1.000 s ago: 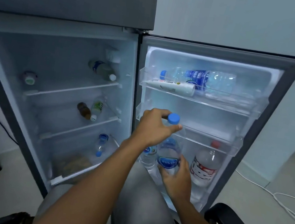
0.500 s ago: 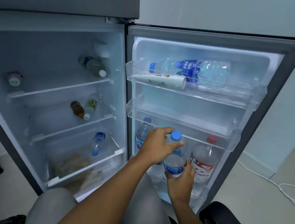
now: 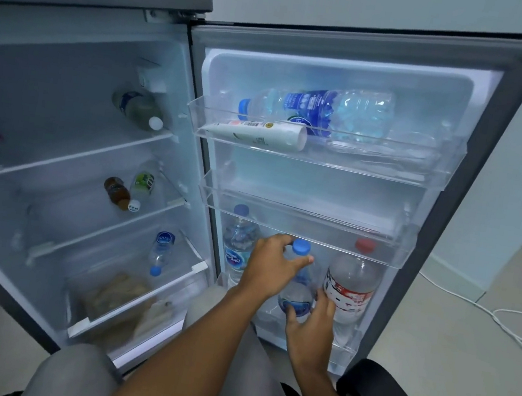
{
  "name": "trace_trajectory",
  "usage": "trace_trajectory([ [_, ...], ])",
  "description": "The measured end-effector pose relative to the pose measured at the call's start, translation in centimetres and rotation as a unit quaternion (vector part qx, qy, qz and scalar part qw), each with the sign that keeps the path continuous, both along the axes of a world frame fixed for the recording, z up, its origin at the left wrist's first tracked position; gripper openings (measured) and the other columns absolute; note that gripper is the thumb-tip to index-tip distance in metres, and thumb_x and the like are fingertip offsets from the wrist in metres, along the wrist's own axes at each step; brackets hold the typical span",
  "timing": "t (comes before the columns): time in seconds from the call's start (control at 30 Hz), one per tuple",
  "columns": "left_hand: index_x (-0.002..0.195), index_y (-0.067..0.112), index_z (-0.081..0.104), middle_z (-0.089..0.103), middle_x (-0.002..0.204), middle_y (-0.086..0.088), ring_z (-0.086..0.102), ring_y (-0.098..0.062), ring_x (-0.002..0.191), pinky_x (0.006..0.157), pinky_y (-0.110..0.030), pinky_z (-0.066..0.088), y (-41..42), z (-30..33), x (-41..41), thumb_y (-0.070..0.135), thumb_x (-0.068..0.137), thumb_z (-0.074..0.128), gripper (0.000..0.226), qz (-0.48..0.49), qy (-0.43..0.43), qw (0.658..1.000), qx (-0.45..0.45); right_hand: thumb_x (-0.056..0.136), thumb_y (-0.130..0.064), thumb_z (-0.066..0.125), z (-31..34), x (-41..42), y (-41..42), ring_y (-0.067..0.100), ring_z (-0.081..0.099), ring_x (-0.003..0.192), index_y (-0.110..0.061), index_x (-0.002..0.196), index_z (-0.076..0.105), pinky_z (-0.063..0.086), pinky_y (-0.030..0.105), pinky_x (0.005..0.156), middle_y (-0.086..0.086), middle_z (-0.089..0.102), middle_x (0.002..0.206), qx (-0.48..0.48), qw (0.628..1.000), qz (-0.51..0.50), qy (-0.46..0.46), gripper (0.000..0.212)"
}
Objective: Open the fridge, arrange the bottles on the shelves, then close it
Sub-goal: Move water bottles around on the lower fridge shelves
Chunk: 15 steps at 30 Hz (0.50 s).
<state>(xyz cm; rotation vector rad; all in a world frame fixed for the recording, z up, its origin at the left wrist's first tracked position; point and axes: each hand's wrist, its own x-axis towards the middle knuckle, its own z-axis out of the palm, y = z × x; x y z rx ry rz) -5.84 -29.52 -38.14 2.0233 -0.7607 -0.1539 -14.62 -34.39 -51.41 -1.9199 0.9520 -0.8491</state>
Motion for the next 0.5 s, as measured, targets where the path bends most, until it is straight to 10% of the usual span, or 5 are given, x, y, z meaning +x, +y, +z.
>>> trace_trajectory([
  [0.3,0.119,0.028,0.063,0.067,0.121,0.001,0.062,-0.019,0.102,0.088,-0.038,0.054,-1.1,0.0,1.3,0.051,0.092,0.051,0.037,-0.038,-0.062,0.993,0.092,0.09,-0.016,0.065,-0.1,-0.3,-0.2,0.028,0.05,0.13,-0.01,0.144,0.039,0.05,0.039,0.102,0.009,0.044,0.146,-0.013,0.999,0.014,0.042,0.061],
  [0.5,0.14,0.011,0.043,0.047,0.144,-0.013,0.044,-0.032,0.131,0.103,-0.041,0.041,1.0,-0.9,3.4,0.008,0.091,0.047,0.049,-0.09,-0.058,0.966,0.234,0.091,-0.015,0.062,-0.3,-0.5,-0.5,0.026,0.05,0.13,-0.014,0.145,0.037,0.05,0.037,0.102,0.006,0.044,0.145,-0.006,0.998,0.028,0.053,0.06],
])
